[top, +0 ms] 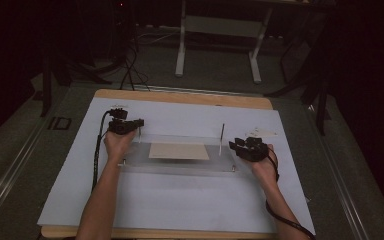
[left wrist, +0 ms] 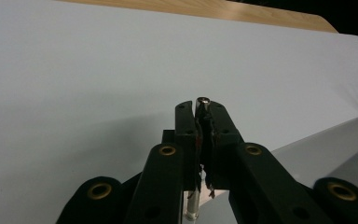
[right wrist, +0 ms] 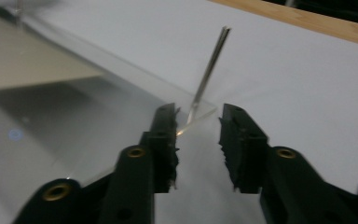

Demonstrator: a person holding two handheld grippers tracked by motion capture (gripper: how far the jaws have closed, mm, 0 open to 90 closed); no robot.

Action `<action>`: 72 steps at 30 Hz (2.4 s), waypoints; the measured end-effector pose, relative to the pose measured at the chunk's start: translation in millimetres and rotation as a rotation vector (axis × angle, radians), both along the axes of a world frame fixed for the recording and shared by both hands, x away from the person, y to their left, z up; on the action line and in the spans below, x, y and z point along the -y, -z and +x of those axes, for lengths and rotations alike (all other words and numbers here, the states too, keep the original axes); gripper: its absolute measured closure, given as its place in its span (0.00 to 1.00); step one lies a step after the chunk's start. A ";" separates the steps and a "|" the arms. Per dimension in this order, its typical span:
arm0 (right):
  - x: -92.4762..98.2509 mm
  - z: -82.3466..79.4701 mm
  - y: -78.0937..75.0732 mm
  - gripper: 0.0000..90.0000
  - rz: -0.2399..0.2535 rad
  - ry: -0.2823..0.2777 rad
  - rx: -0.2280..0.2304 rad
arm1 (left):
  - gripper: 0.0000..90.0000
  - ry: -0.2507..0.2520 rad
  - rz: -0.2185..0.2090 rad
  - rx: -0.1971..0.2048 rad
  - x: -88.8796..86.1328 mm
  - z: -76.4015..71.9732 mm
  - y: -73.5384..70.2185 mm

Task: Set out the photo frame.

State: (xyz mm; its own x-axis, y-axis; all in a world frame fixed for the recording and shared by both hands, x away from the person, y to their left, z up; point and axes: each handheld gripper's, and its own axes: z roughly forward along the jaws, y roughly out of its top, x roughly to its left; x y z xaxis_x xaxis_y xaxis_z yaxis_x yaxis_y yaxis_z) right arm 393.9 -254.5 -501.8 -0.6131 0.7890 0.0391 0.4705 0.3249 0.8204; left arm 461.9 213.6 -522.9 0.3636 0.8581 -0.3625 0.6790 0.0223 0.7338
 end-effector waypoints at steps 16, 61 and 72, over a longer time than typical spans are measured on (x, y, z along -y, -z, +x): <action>-1.6 -20.4 17.2 0.70 -0.061 -0.110 0.056 | 0.95 0.003 -0.018 -0.015 -1.1 3.3 0.7; -23.6 -17.7 0.1 0.54 -0.003 -0.246 0.160 | 0.74 0.023 -0.059 0.146 -41.9 -42.5 -13.3; -22.6 -15.1 -0.4 0.52 0.017 -0.240 0.147 | 0.72 0.035 -0.050 0.192 -52.4 -56.9 -18.6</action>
State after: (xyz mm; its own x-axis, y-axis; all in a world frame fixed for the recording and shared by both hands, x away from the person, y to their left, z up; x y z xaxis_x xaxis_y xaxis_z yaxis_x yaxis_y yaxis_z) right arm 378.8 -231.9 -501.4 -0.7824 0.6206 -0.0520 0.2569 0.3978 0.8807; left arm 405.0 266.0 -504.4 0.4591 0.8266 -0.3257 0.5278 0.0411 0.8484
